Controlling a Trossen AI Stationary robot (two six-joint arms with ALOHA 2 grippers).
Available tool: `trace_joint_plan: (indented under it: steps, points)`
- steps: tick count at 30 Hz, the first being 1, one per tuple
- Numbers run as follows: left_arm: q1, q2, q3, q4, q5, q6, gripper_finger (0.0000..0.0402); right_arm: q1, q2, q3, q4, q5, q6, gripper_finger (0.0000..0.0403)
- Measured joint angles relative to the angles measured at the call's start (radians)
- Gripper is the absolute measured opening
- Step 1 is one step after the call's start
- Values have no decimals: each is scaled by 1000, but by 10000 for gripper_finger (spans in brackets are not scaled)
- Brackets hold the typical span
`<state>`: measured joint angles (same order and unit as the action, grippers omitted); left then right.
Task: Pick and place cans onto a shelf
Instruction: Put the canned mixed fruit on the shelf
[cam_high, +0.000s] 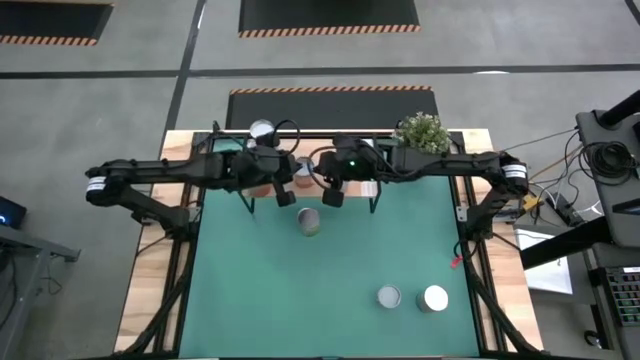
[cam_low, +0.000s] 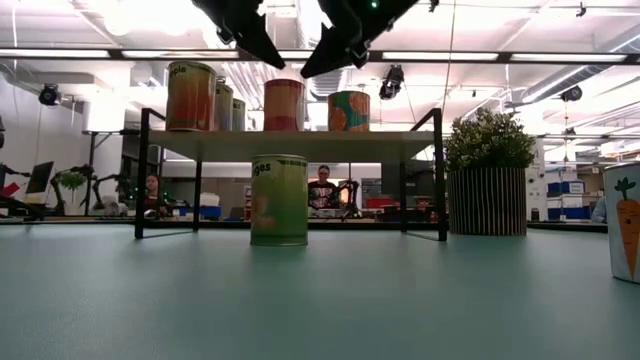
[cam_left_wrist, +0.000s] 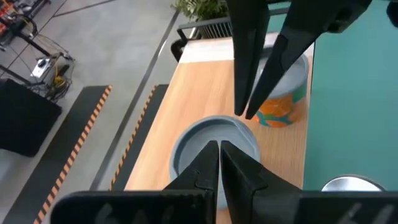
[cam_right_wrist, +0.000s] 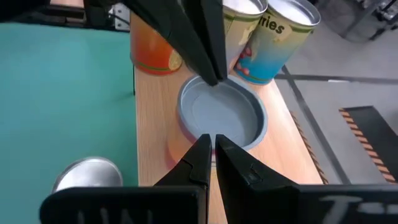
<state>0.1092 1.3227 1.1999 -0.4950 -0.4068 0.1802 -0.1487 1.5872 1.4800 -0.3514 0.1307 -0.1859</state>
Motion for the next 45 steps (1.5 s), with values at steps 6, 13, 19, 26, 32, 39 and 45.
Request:
trace_joint_plan:
  steps: [6, 13, 19, 26, 32, 39, 45]
  points:
    - [0, 33, -2, 23, -4, -6, 0, 0, 2, -57, 105, 0, 1, 13]
    - [4, 63, -3, 17, -33, -25, 0, 0, 7, -58, 110, 1, 1, 13]
    - [4, 68, -4, 15, -19, -69, 0, -10, 7, -58, 107, 10, -5, 13]
    - [1, 67, 14, 20, 32, -96, 0, -39, 0, -60, 96, 118, -50, 13]
    - [-1, 47, 82, -48, 23, -83, 0, -33, -41, -60, 85, 98, -30, 13]
    - [-1, 44, 107, -206, 4, -50, 0, -15, -61, -79, 108, -31, 20, 13]
    - [0, 44, 71, -204, -21, -56, 0, -8, -21, -119, 199, -107, 45, 13]
